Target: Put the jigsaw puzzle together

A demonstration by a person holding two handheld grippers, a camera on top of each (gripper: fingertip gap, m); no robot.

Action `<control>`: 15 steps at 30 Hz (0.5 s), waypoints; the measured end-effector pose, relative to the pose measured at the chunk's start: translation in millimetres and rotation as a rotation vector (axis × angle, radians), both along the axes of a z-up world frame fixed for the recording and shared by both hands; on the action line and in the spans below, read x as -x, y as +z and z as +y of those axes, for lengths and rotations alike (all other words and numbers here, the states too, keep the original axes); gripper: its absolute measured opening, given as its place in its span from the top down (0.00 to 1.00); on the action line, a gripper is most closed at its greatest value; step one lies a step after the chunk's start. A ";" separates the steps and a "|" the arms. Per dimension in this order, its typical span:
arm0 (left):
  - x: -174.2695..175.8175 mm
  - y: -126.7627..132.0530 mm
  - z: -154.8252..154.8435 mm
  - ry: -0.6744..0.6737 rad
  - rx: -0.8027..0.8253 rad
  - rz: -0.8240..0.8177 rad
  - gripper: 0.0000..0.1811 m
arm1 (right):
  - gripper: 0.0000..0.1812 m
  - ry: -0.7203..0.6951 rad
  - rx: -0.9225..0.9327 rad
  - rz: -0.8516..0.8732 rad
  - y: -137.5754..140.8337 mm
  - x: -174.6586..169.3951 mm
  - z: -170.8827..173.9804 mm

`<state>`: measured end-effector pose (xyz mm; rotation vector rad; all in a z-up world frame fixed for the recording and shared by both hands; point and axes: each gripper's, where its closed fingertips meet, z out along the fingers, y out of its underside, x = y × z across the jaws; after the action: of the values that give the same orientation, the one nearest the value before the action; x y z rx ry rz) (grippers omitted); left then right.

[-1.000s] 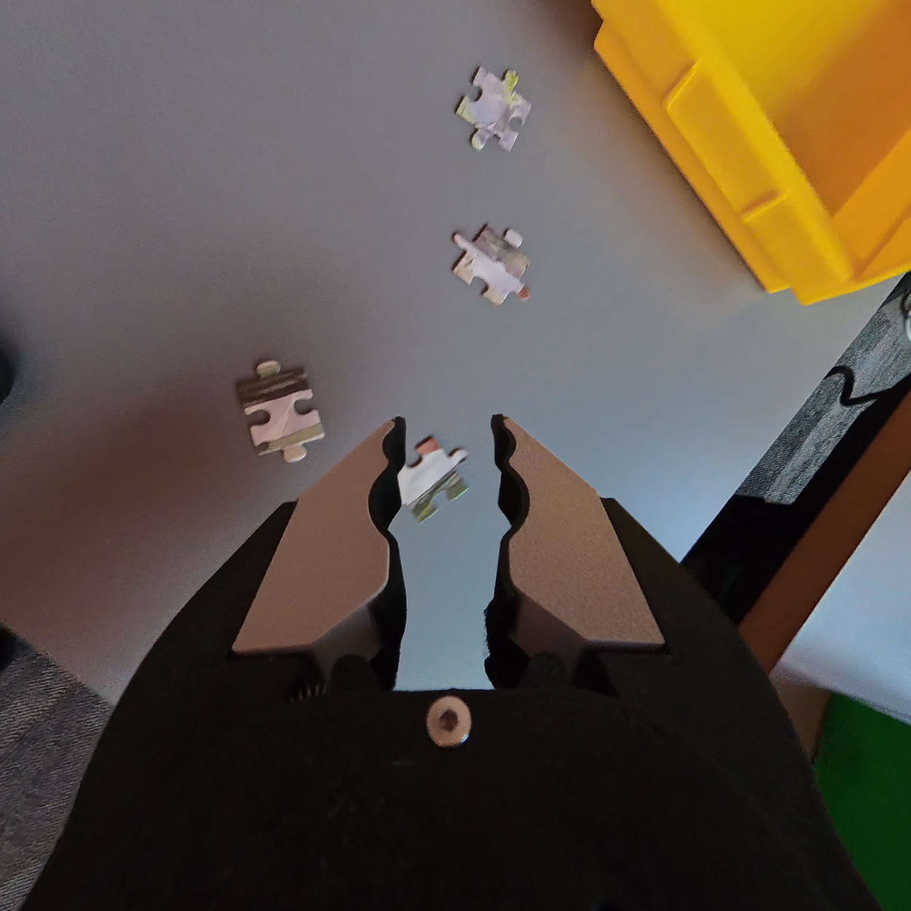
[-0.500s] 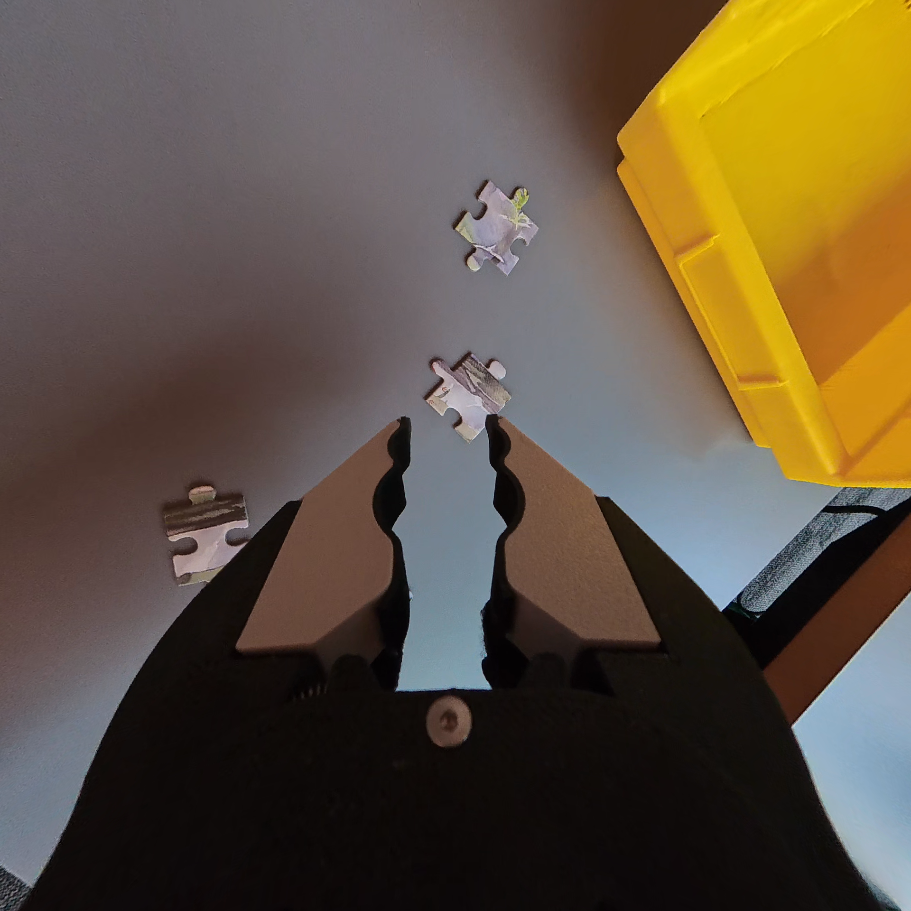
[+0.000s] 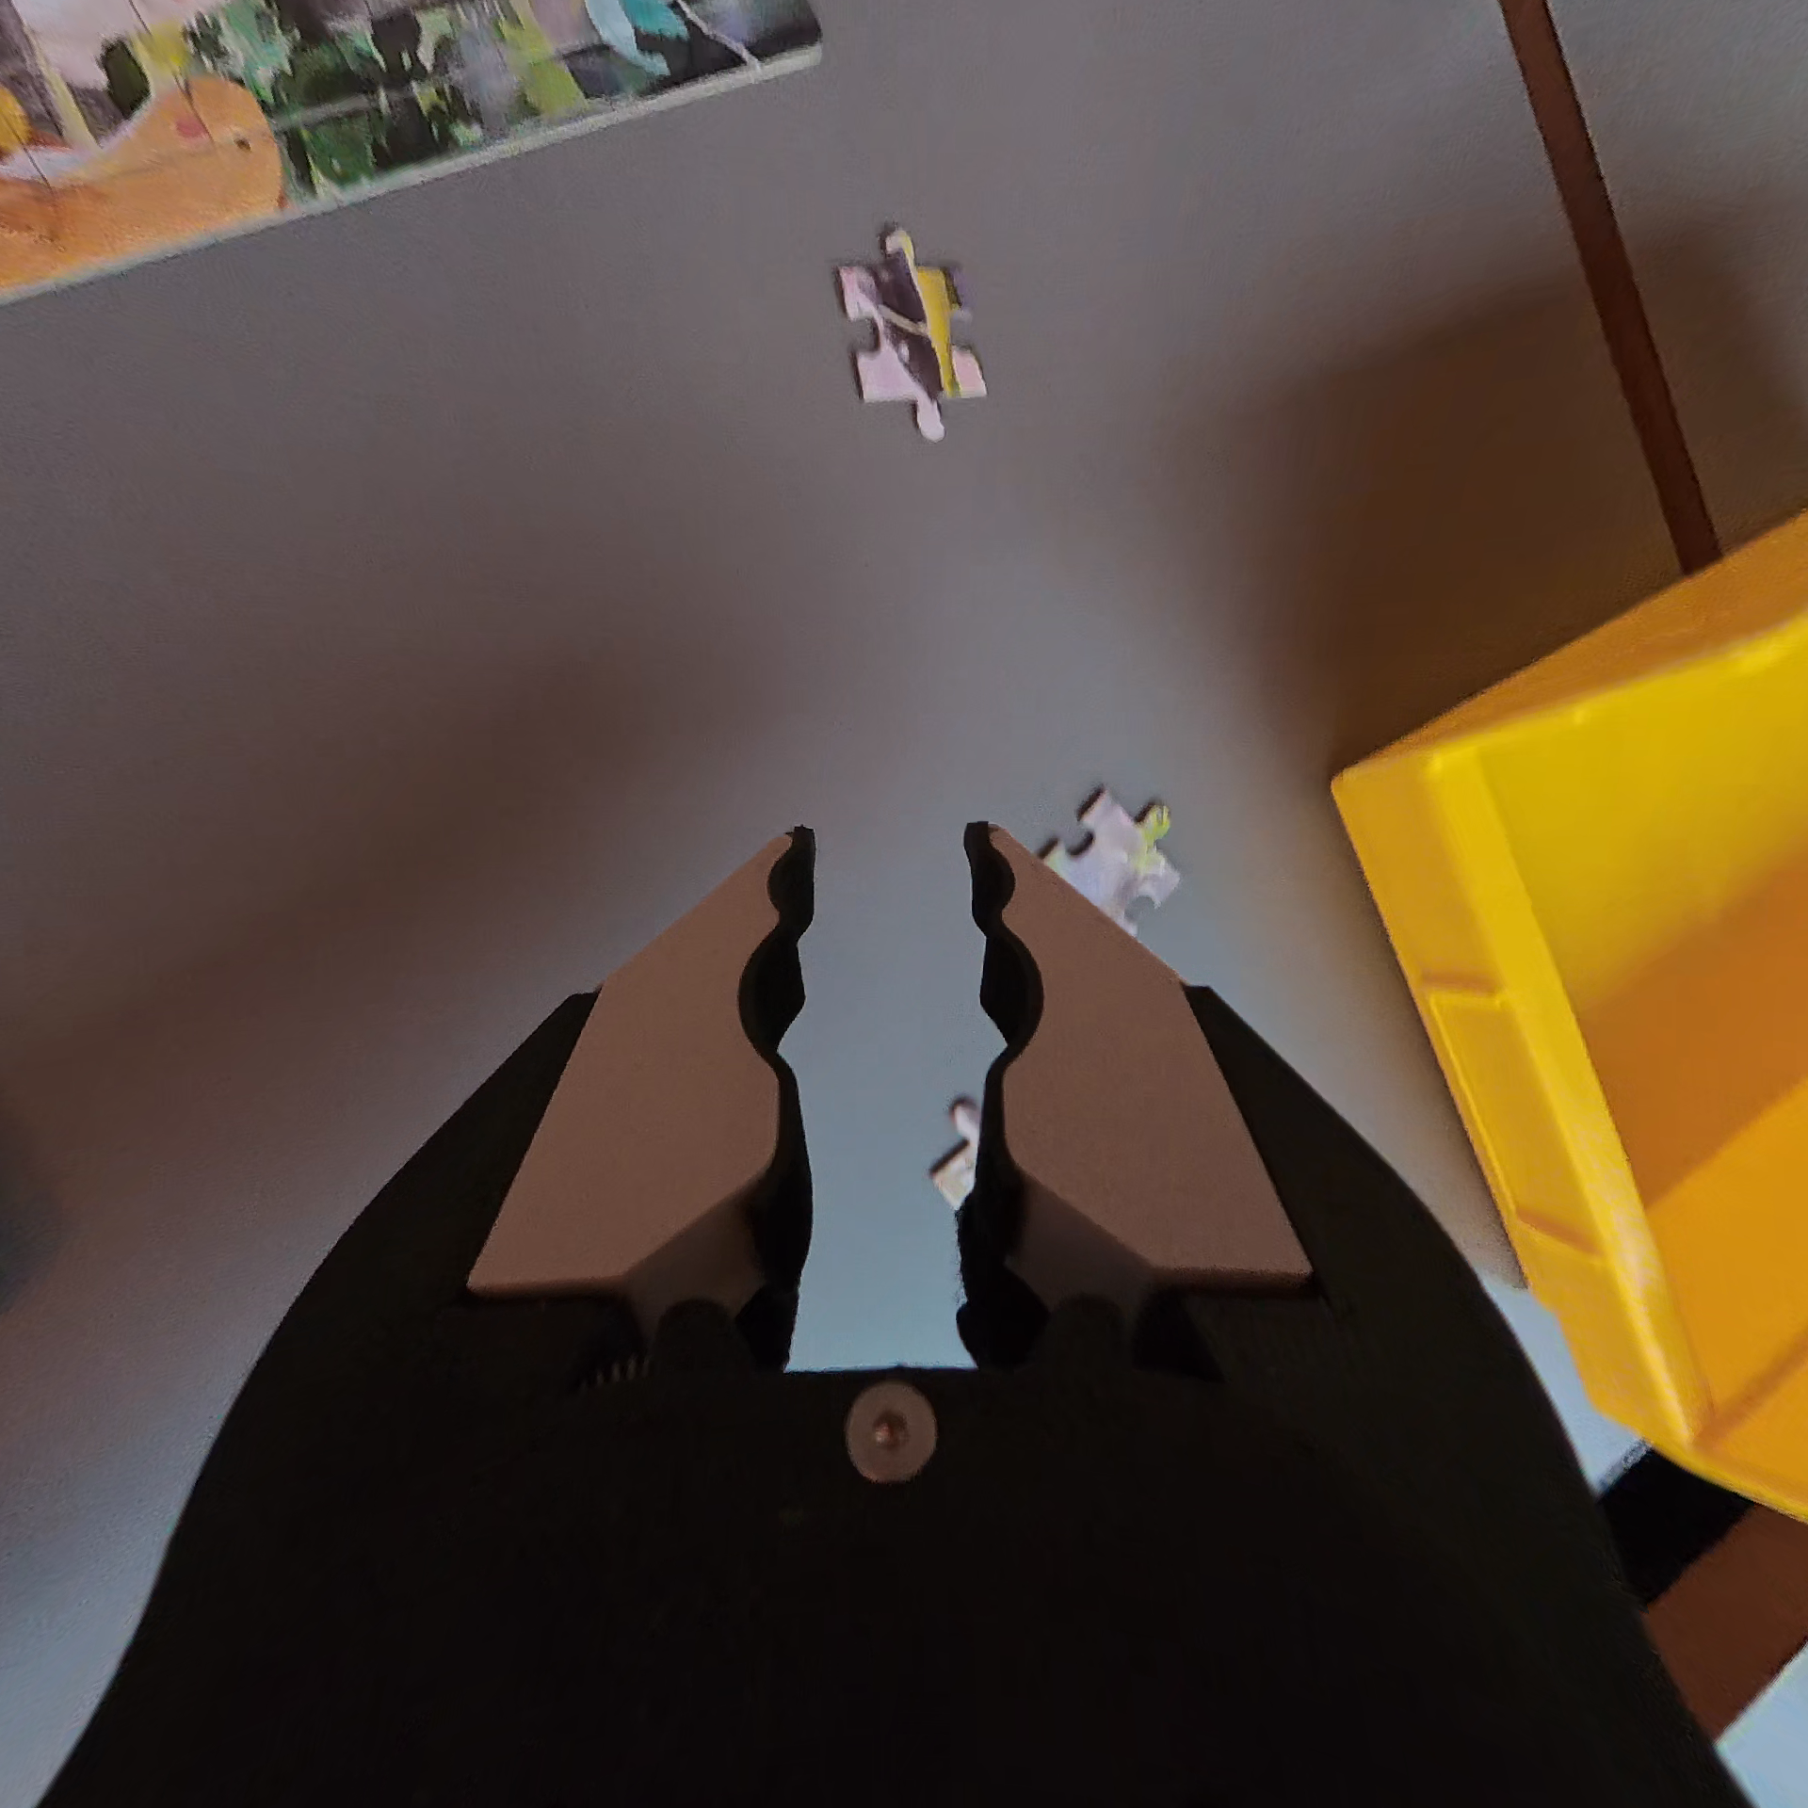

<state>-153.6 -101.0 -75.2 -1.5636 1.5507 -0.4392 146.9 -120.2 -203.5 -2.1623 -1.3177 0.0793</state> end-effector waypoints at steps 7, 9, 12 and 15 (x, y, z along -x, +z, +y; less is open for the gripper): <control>6.1 5.5 0.9 0.010 -0.007 -0.013 0.66 | 0.83 0.138 0.013 -0.001 -7.2 66.3 32.6; 7.7 8.5 0.7 0.010 -0.008 -0.026 0.66 | 0.82 0.167 0.028 -0.011 -13.2 79.3 41.4; 9.9 11.3 1.3 0.012 -0.010 -0.037 0.66 | 0.76 0.184 0.050 -0.038 -20.5 90.0 60.3; 11.0 11.1 1.7 0.014 -0.009 -0.035 0.66 | 0.75 0.200 0.142 -0.089 -28.1 92.9 74.4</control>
<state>-164.6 -99.3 -64.1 -1.5509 1.5119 -0.4486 54.1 -45.7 -231.6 -2.1655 -1.6218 0.1620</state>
